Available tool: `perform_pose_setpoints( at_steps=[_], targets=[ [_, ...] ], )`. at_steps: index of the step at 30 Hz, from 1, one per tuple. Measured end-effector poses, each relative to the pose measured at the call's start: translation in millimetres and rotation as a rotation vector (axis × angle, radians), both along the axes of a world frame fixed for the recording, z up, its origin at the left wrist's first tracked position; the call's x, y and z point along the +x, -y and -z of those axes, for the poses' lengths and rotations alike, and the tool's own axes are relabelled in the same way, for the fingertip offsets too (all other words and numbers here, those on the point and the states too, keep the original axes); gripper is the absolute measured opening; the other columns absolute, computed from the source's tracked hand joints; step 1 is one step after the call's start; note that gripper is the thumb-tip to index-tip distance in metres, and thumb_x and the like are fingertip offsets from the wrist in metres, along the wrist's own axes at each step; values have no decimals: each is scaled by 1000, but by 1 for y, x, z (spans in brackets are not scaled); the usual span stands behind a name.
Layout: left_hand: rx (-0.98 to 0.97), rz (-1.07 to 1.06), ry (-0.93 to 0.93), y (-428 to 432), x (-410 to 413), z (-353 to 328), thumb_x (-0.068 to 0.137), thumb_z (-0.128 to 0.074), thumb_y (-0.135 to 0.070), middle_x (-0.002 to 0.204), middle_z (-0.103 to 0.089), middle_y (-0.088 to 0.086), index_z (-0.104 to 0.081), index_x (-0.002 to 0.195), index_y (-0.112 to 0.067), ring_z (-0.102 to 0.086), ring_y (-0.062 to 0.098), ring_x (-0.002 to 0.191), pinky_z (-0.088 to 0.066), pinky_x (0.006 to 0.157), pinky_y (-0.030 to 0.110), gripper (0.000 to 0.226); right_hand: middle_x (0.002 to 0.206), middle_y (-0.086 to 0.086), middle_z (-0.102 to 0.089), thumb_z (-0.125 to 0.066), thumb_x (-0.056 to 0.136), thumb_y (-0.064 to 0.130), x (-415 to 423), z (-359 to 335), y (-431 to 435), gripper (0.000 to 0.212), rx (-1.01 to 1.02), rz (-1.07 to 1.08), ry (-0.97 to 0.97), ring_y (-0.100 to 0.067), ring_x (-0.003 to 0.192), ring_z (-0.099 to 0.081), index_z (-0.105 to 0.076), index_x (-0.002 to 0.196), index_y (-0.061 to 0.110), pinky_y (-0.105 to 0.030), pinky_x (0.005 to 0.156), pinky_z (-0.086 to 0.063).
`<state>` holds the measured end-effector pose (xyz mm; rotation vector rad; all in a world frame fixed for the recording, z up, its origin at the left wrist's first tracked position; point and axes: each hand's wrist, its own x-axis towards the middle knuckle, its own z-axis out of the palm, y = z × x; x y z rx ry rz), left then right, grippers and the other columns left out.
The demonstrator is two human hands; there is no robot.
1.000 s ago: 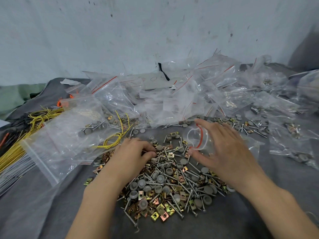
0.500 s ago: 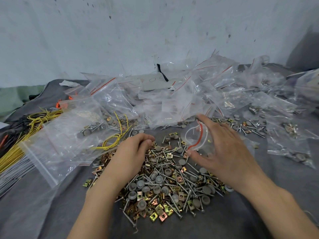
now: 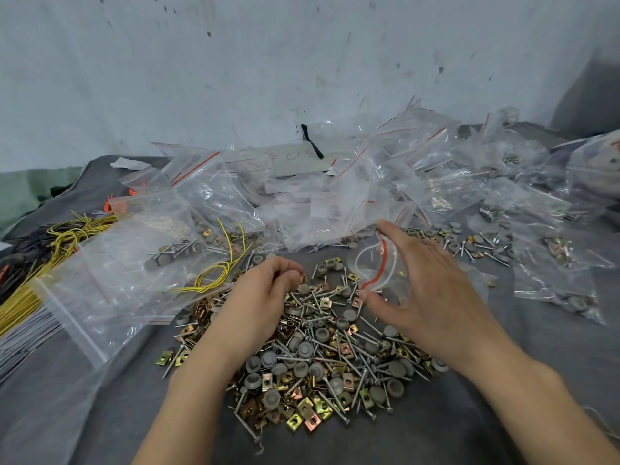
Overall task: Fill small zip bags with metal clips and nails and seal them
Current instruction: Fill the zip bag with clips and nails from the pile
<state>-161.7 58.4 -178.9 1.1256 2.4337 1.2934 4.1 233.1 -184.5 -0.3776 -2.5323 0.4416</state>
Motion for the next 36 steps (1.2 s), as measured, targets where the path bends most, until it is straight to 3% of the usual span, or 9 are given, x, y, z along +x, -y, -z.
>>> perform_pose_setpoints(
  at_steps=[3, 6, 9, 13, 16, 21, 25, 32, 36],
  targets=[
    [90, 52, 6, -4, 9, -8, 98, -58, -16, 81, -67, -20, -64, 92, -33, -60, -1, 77, -43, 64, 11, 19, 124, 15, -49, -62, 87, 47, -3, -1, 5, 70, 4, -48, -79, -4, 113, -46, -27, 147, 38, -32, 112, -30],
    [142, 88, 18, -8, 19, -11, 95, -61, -14, 77, -66, -28, -66, 92, -32, -60, -7, 74, -40, 64, 6, 19, 114, 12, -50, -61, 85, 38, -7, -2, 11, 37, 66, -57, -83, -7, 100, -55, -49, 120, 34, -36, 109, -38],
    [184, 126, 53, -12, 27, -10, 94, -64, -11, 81, -70, -17, -68, 96, -29, -63, -5, 77, -43, 69, 7, 19, 108, 11, -54, -60, 84, 36, -12, -3, 20, 18, 80, -24, -69, -9, 97, -58, -50, 97, 30, -41, 103, -45],
    [231, 153, 63, -16, 31, -9, 93, -66, -12, 90, -70, -13, -67, 102, -26, -65, 2, 84, -49, 75, 15, 17, 96, 26, -55, -49, 87, 51, -14, -5, 24, 23, -10, 2, -84, 3, 85, -50, -49, 106, 38, -28, 92, -37],
    [259, 154, 40, -19, 33, -8, 93, -66, -12, 94, -68, -15, -65, 104, -28, -66, 6, 88, -53, 79, 21, 19, 99, 27, -63, -44, 89, 66, -15, -6, 24, 37, -116, 2, -51, 4, 89, -54, -57, 113, 42, -29, 93, -38],
    [288, 168, -31, -19, 35, -6, 92, -68, -13, 95, -67, -17, -64, 103, -31, -66, 3, 90, -52, 81, 18, 21, 94, 19, -66, -49, 88, 60, -16, -7, 23, 35, -238, -11, -91, -7, 86, -62, -69, 100, 34, -43, 85, -49],
    [279, 191, -43, -18, 37, -7, 91, -68, -11, 95, -69, -13, -64, 103, -29, -67, 5, 91, -53, 83, 21, 22, 89, 17, -64, -49, 85, 57, -18, -7, 21, 34, -269, -18, -69, -9, 84, -62, -69, 92, 30, -44, 83, -49],
    [300, 179, -28, -22, 43, -9, 89, -68, -5, 83, -65, -16, -61, 95, -27, -63, 0, 80, -45, 72, 9, 23, 84, 16, -63, -53, 85, 51, -16, -9, 24, 28, -243, 11, -100, -10, 76, -60, -68, 89, 27, -41, 78, -48],
    [293, 174, -79, -22, 44, -9, 89, -69, -8, 88, -65, -16, -60, 95, -28, -63, 1, 81, -45, 70, 9, 22, 85, 15, -64, -55, 85, 50, -16, -10, 27, 28, -238, 37, -104, -11, 76, -61, -69, 90, 26, -39, 77, -48]
  ],
)
